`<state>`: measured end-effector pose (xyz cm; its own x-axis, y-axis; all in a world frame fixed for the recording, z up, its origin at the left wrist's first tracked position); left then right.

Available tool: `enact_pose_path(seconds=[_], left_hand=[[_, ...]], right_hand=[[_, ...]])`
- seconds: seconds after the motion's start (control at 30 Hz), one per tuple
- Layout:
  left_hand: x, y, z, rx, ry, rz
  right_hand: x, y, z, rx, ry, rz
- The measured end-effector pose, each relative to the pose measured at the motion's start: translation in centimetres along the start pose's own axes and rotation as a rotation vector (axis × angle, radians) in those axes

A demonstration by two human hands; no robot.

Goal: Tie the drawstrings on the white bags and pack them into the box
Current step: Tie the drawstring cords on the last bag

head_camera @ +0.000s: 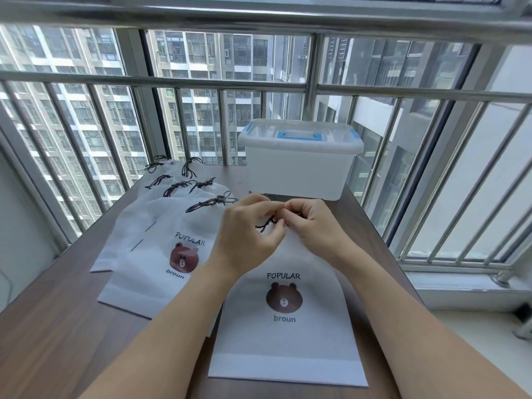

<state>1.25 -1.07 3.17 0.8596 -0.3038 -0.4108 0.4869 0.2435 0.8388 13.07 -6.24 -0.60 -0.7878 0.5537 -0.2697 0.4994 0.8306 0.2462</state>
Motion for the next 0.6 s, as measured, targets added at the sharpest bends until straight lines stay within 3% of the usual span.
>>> enact_pose_path(seconds=[0.23, 0.43, 0.6], left_hand=[[0.9, -0.3, -2.4, -0.188, -0.141, -0.061], [2.1, -0.9, -4.3, -0.379, -0.367, -0.13], [2.7, -1.1, -4.7, -0.402, -0.35, -0.163]], right_hand=[[-0.2, 0.0, 0.1, -0.002, 0.017, -0.045], [-1.4, -0.1, -0.3, -0.033, -0.171, 0.048], [-1.2, -0.3, -1.0, -0.085, -0.319, 0.08]])
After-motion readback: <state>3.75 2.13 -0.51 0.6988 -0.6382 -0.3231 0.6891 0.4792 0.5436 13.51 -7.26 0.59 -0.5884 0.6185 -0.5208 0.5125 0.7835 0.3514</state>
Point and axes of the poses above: each hand's wrist, its own y-axis towards the middle knuckle, its own x-axis out of the palm, z = x × y, the point moved 10 cm from there along y, towards the middle knuckle, and after that the axes turned 6 degrees about x, right-handed, at the moved point
